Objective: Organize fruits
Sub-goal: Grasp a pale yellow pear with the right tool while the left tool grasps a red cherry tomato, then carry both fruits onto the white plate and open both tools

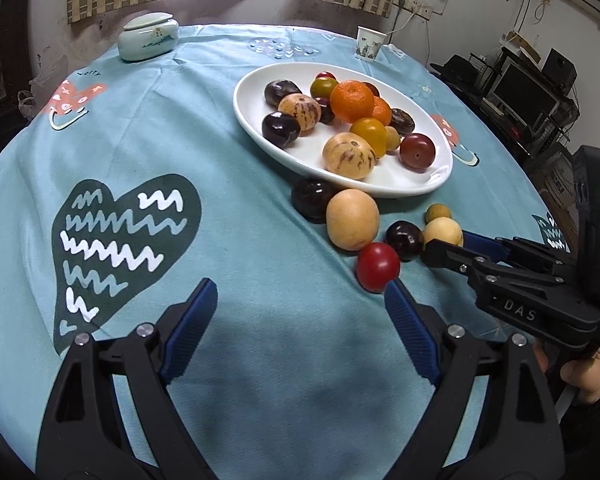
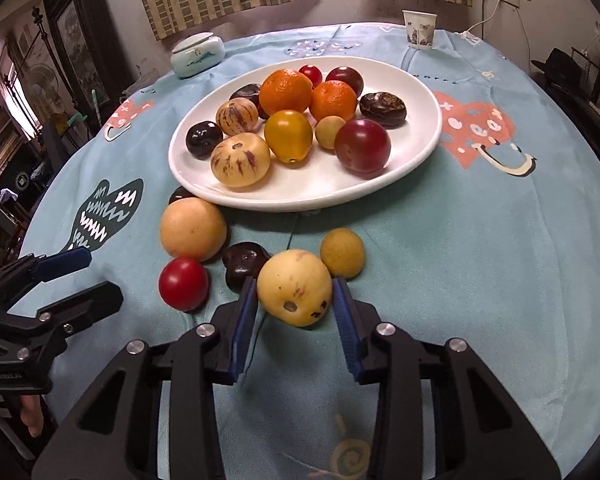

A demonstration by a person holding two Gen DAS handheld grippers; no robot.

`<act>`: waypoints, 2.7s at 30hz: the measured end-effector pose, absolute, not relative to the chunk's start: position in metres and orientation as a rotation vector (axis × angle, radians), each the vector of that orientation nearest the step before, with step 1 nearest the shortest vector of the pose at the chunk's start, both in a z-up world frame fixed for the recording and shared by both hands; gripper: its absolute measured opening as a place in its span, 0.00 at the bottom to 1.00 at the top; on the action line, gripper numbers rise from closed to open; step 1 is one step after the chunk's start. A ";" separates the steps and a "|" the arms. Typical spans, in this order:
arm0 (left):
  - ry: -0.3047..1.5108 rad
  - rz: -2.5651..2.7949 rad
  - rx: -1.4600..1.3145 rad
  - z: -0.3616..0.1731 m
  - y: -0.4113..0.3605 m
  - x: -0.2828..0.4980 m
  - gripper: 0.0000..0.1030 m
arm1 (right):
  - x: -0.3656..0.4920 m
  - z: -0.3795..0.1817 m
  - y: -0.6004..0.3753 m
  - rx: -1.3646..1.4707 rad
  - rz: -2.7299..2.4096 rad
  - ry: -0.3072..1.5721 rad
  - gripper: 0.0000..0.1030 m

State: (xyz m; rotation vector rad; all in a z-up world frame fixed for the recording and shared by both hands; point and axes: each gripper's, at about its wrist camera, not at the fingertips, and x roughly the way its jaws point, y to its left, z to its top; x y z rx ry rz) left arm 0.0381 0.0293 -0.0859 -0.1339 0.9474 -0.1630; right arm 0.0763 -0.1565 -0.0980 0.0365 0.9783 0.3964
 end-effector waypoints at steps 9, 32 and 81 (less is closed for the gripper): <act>0.977 -0.224 -0.086 -0.099 -0.007 0.053 0.84 | 0.054 -0.086 -0.179 0.096 0.412 0.965 0.38; 0.975 -0.269 -0.055 -0.102 -0.025 0.055 0.29 | 0.039 -0.085 -0.200 0.155 0.401 0.962 0.38; 0.968 -0.214 -0.029 -0.061 -0.007 0.208 0.30 | 0.213 -0.065 -0.176 0.107 0.331 0.955 0.38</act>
